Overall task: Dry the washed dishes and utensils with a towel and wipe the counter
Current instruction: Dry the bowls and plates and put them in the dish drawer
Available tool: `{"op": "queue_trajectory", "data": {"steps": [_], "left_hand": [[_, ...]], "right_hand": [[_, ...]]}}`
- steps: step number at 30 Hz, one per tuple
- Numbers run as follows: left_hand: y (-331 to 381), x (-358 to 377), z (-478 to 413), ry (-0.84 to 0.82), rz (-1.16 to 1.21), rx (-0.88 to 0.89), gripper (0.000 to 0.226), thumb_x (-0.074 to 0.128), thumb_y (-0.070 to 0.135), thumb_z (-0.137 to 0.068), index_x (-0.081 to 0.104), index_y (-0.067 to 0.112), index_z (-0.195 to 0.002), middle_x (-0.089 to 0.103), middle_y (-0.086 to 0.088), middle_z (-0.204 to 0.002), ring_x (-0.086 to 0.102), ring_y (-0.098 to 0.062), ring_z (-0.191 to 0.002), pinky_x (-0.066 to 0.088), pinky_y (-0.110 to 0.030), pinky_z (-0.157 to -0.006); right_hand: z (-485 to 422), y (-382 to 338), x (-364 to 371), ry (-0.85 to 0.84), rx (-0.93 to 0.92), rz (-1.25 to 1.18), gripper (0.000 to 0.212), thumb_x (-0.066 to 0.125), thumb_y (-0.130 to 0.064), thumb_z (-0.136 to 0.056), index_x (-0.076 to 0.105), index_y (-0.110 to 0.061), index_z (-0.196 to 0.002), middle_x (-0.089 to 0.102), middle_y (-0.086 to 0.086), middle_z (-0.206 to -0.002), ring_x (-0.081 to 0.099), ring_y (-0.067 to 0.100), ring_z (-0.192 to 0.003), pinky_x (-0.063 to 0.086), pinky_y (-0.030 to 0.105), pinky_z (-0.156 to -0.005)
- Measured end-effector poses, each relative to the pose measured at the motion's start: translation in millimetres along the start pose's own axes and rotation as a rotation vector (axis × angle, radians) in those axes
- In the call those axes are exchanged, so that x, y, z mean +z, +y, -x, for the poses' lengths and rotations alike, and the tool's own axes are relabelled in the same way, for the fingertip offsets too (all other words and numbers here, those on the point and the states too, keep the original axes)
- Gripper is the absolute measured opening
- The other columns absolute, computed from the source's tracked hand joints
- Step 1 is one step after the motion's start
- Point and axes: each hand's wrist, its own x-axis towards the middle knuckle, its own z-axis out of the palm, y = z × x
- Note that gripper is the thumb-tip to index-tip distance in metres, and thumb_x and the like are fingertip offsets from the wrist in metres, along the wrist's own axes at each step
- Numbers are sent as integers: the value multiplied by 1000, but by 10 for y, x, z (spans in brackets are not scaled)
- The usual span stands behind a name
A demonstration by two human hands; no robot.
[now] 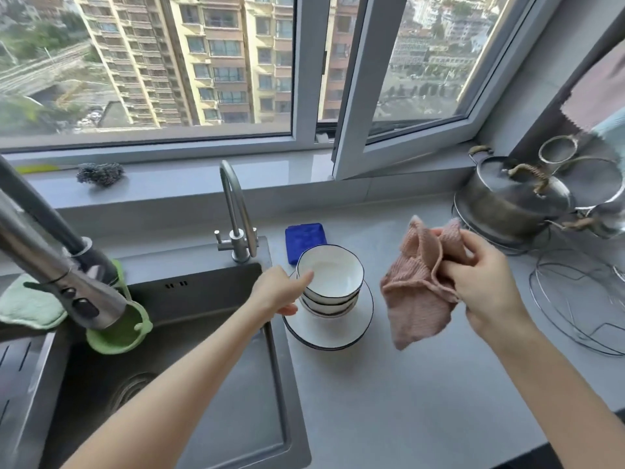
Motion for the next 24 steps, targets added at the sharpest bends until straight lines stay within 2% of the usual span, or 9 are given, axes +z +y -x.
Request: {"op": "queue_trajectory", "data": {"steps": [2, 4, 6, 11, 13, 15, 19, 22, 24], "left_hand": [[61, 66, -115, 20, -94, -4, 39, 60, 43, -84, 56, 4, -82, 49, 1, -60, 61, -15, -51, 51, -22, -50], [143, 98, -198, 28, -233, -7, 23, 57, 22, -81, 47, 9, -65, 47, 1, -55, 55, -14, -49, 42, -19, -46], [233, 120, -241, 15, -357, -24, 14, 46, 8, -79, 47, 9, -65, 52, -1, -55, 53, -14, -48, 41, -19, -48], [397, 124, -341, 1, -523, 9, 21, 34, 0, -83, 47, 9, -68, 58, -1, -40, 56, -12, -42, 50, -21, -57], [481, 75, -325, 7, -548, 63, 22, 30, -1, -84, 43, 12, -72, 67, -5, -56, 60, -13, -46, 51, -24, -60], [552, 25, -313, 25, -542, 138, 21, 29, -1, -85, 36, 13, -72, 63, -8, -74, 60, -20, -48, 48, -26, -51], [642, 20, -272, 117, -683, 317, 11, 33, -4, -87, 33, 8, -87, 40, -5, -71, 43, -23, -58, 33, -32, -51], [667, 69, -162, 204, -912, 472, 31, 41, -11, -83, 36, 9, -106, 35, -3, -70, 40, -27, -62, 31, -34, -55], [596, 114, -157, 351, -1079, 764, 47, 59, -16, -65, 42, 7, -101, 41, -4, -72, 42, -24, -58, 33, -31, -46]], "right_hand": [[-93, -49, -59, 3, -12, 11, 52, 43, 29, -77, 65, -17, -87, 71, -10, -65, 67, 2, -62, 53, 16, -55], [-163, -65, -93, -14, -17, 16, 52, 43, 29, -77, 66, -17, -87, 72, -9, -66, 67, 2, -63, 53, 16, -55], [-211, -67, -110, -37, -14, 13, 52, 43, 29, -77, 66, -16, -87, 71, -9, -65, 67, 2, -63, 52, 16, -54], [-325, -12, -143, -63, 2, -9, 50, 44, 28, -77, 67, -15, -88, 72, -7, -68, 67, 4, -64, 51, 16, -55], [-359, 9, -136, -67, 5, -11, 52, 43, 28, -77, 67, -17, -87, 72, -6, -68, 67, 5, -65, 51, 16, -55], [-388, 23, -128, -63, 8, -17, 53, 43, 28, -77, 67, -18, -86, 72, -7, -68, 67, 4, -64, 51, 16, -56], [-443, 44, -127, -40, -2, -16, 51, 44, 27, -77, 67, -18, -87, 72, -6, -69, 67, 6, -66, 52, 18, -57], [-466, 34, -128, -13, -18, -27, 50, 46, 26, -77, 67, -18, -87, 72, -6, -68, 67, 7, -65, 53, 19, -57], [-470, 23, -119, -2, -25, -37, 49, 46, 26, -78, 67, -17, -87, 72, -6, -69, 67, 7, -65, 54, 19, -57]]}}
